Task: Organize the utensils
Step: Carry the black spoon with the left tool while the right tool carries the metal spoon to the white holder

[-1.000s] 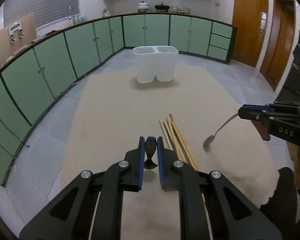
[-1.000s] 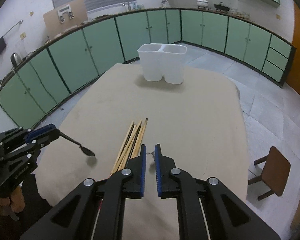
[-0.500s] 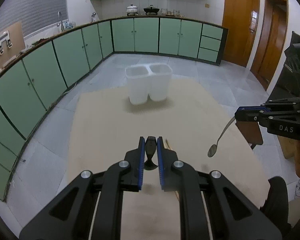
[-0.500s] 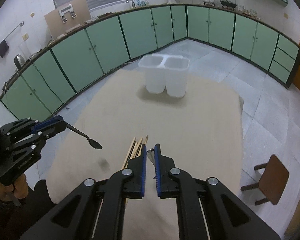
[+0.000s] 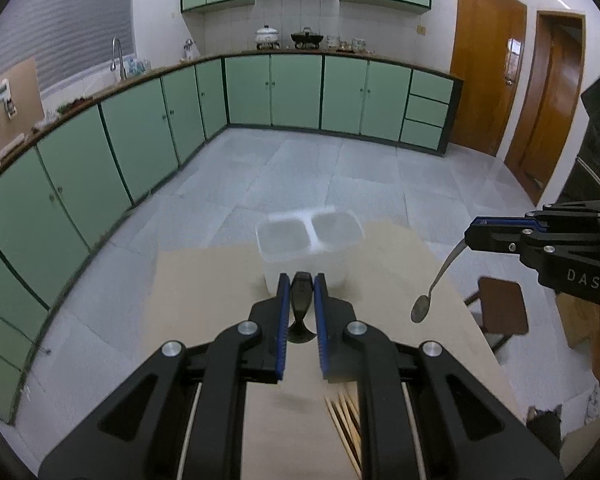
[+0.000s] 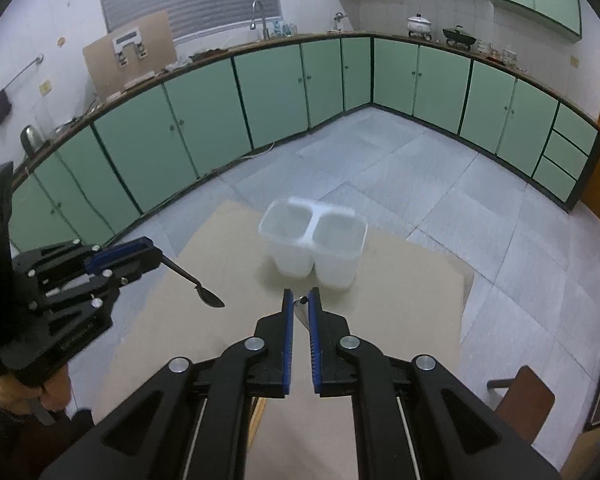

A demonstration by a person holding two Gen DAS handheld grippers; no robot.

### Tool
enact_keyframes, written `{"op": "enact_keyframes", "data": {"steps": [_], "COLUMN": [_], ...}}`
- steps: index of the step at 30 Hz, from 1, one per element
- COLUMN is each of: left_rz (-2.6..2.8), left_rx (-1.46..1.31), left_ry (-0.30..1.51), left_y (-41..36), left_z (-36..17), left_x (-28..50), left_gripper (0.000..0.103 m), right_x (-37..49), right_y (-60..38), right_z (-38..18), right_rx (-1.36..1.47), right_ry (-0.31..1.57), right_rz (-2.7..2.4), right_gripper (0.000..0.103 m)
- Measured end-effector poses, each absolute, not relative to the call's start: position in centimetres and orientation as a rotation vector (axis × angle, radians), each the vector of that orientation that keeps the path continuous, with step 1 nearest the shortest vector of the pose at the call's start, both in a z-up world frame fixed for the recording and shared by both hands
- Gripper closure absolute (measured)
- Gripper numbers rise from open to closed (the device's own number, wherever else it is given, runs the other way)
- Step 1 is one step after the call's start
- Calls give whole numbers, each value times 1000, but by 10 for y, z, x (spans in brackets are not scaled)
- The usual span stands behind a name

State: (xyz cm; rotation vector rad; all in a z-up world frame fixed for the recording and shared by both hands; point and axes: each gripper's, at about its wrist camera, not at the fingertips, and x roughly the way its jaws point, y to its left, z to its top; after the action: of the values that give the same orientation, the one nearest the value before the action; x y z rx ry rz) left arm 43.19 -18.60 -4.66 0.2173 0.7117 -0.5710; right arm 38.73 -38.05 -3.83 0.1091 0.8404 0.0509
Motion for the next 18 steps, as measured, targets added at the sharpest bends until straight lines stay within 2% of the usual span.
{"op": "enact_keyframes", "data": {"steps": [9,11,18], "left_rz": [-546,-544,-533], "left_rx": [171,169,156], "left_ry": [673,684,772], "left_y": [-225,-234,-245], "left_z": [-34,-45,-108], "left_x": [515,533,571], "left_gripper": [92,92,92], "right_x": [480,497,535], "right_y": [-413,-419,-437], "right_z": [-18,-27,-91], "right_rx": [147,149,169], "right_ry": [807,810,877], "right_rz": [12,7,-15], "right_gripper": [97,100,101]}}
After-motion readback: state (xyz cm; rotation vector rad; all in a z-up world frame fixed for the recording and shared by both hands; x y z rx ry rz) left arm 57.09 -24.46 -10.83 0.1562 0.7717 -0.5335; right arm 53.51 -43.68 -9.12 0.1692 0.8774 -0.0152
